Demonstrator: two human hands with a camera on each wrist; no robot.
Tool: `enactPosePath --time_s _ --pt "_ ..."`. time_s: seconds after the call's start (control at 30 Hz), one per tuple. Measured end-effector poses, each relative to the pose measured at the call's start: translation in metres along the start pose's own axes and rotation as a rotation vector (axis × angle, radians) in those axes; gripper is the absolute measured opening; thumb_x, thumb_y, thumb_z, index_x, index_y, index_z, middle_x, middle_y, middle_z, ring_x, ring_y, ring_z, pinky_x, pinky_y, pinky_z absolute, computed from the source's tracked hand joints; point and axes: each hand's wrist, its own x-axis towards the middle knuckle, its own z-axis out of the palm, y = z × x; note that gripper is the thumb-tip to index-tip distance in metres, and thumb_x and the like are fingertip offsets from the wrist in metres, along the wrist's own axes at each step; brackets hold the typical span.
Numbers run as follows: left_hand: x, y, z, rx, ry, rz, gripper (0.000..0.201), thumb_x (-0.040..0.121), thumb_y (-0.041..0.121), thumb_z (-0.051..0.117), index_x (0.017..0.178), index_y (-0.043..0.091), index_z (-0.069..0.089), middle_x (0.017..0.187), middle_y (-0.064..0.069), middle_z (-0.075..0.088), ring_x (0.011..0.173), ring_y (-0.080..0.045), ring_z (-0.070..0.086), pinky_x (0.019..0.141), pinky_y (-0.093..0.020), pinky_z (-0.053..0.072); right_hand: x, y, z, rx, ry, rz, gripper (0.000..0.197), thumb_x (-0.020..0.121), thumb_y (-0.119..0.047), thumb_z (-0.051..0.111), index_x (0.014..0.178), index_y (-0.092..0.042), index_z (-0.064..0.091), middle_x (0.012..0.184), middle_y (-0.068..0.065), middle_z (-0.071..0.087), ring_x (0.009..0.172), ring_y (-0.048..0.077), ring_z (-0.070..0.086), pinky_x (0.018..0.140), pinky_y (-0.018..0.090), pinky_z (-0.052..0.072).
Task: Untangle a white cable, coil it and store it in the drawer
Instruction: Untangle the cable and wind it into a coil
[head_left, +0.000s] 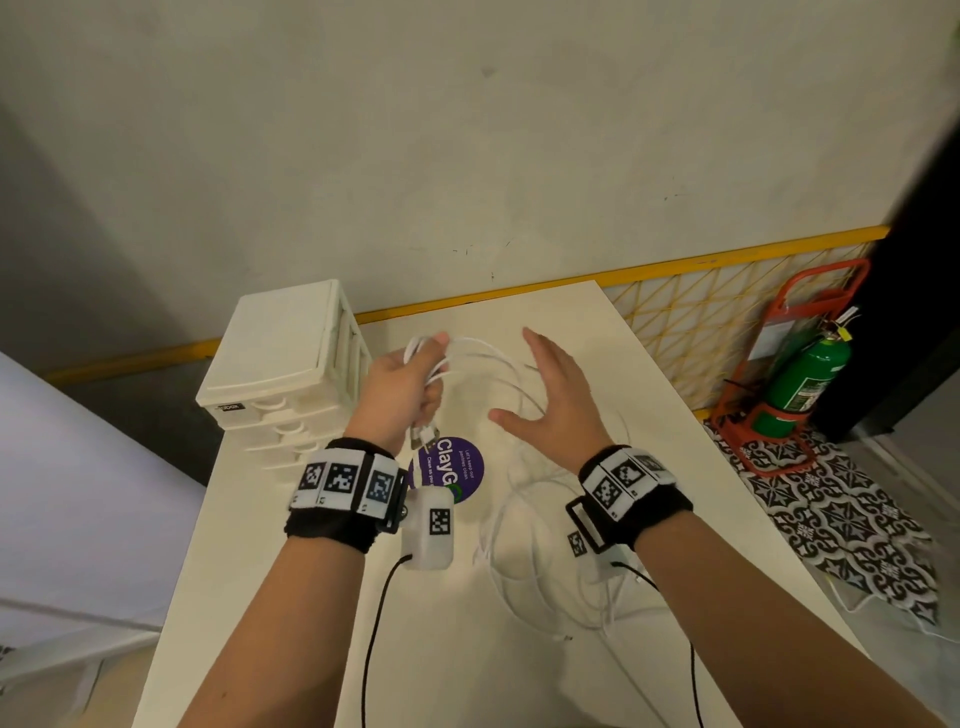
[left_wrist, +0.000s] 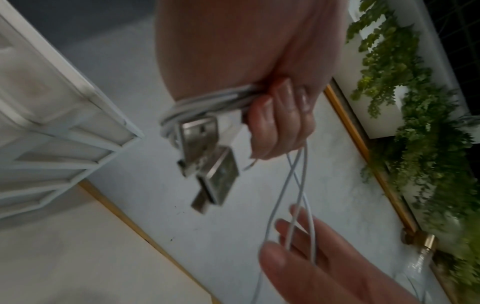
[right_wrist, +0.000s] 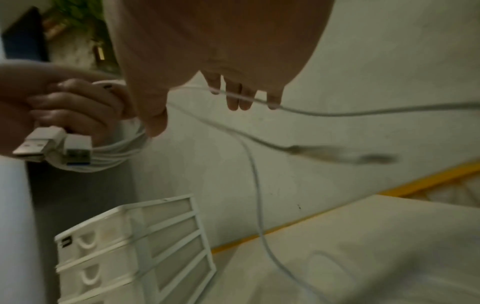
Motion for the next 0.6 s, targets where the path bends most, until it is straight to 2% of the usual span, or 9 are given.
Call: enactPosePath --time_s 0.07,0.1,0.13,0.2,0.23,0.37,0.47,0.53,0.6 --pt "-0.003 0.001 0.007 0.024 -0.078 -0.003 0.035 0.093 0.037 0.055 0.064 0.016 0.051 0.042 0.007 0.033 0.036 -0.011 0.026 0.038 -0.021 0.019 0.009 -0.008 0.006 -0.06 -0.104 -0.049 0.072 0.083 -0.037 0.063 0.142 -0.018 0.028 0.146 0.007 0.039 0.135 0.02 0.032 0.115 0.04 0.02" --pt "-0.004 0.002 0.008 0.036 -0.105 -0.005 0.036 0.093 0.036 0.055 0.064 0.016 0.049 0.042 0.006 0.032 0.036 -0.011 0.025 0.039 -0.022 0.018 0.012 -0.009 0.007 -0.039 -0.134 -0.053 0.056 0.087 -0.032 0.059 0.137 -0.016 0.039 0.137 0.01 0.05 0.126 0.021 0.045 0.11 0.041 0.028" --pt "-0.004 0.002 0.008 0.05 -0.123 -0.006 0.036 0.093 0.036 0.055 0.064 0.016 0.048 0.042 0.006 0.032 0.037 -0.012 0.024 0.04 -0.023 0.017 0.014 -0.009 0.007 0.014 -0.142 -0.031 0.037 0.09 -0.025 0.055 0.125 -0.014 0.052 0.12 0.011 0.063 0.107 0.02 0.056 0.099 0.038 0.038" --pt "-0.005 0.002 0.004 0.098 -0.145 -0.01 0.036 0.093 0.037 0.054 0.065 0.015 0.049 0.042 0.005 0.032 0.037 -0.012 0.025 0.039 -0.023 0.018 0.016 -0.007 0.003 0.131 -0.135 0.02 0.017 0.093 -0.021 0.049 0.099 -0.012 0.062 0.081 0.007 0.068 0.073 0.018 0.058 0.074 0.033 0.044" --pt "-0.005 0.0 0.001 0.144 -0.159 -0.018 0.036 0.094 0.038 0.053 0.068 0.014 0.051 0.043 0.004 0.033 0.037 -0.011 0.026 0.038 -0.021 0.02 0.016 -0.005 0.001 0.145 -0.101 0.006 0.019 0.093 -0.026 0.047 0.093 -0.013 0.061 0.075 0.005 0.066 0.069 0.019 0.058 0.069 0.033 0.045" --pt "-0.014 -0.013 -0.001 0.313 -0.339 -0.074 0.044 0.096 0.048 0.041 0.076 0.011 0.053 0.045 0.006 0.035 0.036 -0.008 0.029 0.037 -0.019 0.025 0.022 -0.005 -0.012 0.106 -0.007 -0.13 0.025 0.09 -0.038 0.042 0.095 -0.023 0.061 0.083 0.003 0.069 0.077 0.021 0.063 0.07 0.035 0.049" --pt "-0.021 -0.018 0.008 0.18 -0.543 -0.129 0.051 0.094 0.055 0.033 0.076 0.012 0.051 0.044 0.004 0.03 0.036 -0.01 0.024 0.037 -0.018 0.021 0.024 -0.001 -0.013 0.079 -0.043 -0.15 0.031 0.089 -0.039 0.037 0.094 -0.017 0.059 0.08 0.003 0.066 0.071 0.02 0.059 0.066 0.034 0.045" --pt "-0.024 -0.016 0.013 0.036 -0.656 -0.153 0.053 0.094 0.057 0.029 0.074 0.013 0.051 0.043 0.003 0.027 0.034 -0.009 0.021 0.036 -0.016 0.019 0.019 0.008 -0.01 0.075 -0.093 -0.122 0.028 0.088 -0.033 0.036 0.092 -0.014 0.056 0.074 -0.003 0.062 0.062 0.009 0.054 0.061 0.031 0.042" --pt "-0.025 -0.014 0.016 -0.054 -0.686 -0.136 0.046 0.095 0.051 0.037 0.069 0.016 0.052 0.042 0.004 0.027 0.033 -0.009 0.02 0.035 -0.015 0.019 0.009 0.015 -0.006 0.087 -0.121 -0.071 0.036 0.084 -0.039 0.033 0.09 -0.012 0.055 0.068 0.003 0.06 0.055 0.008 0.048 0.057 0.029 0.036"
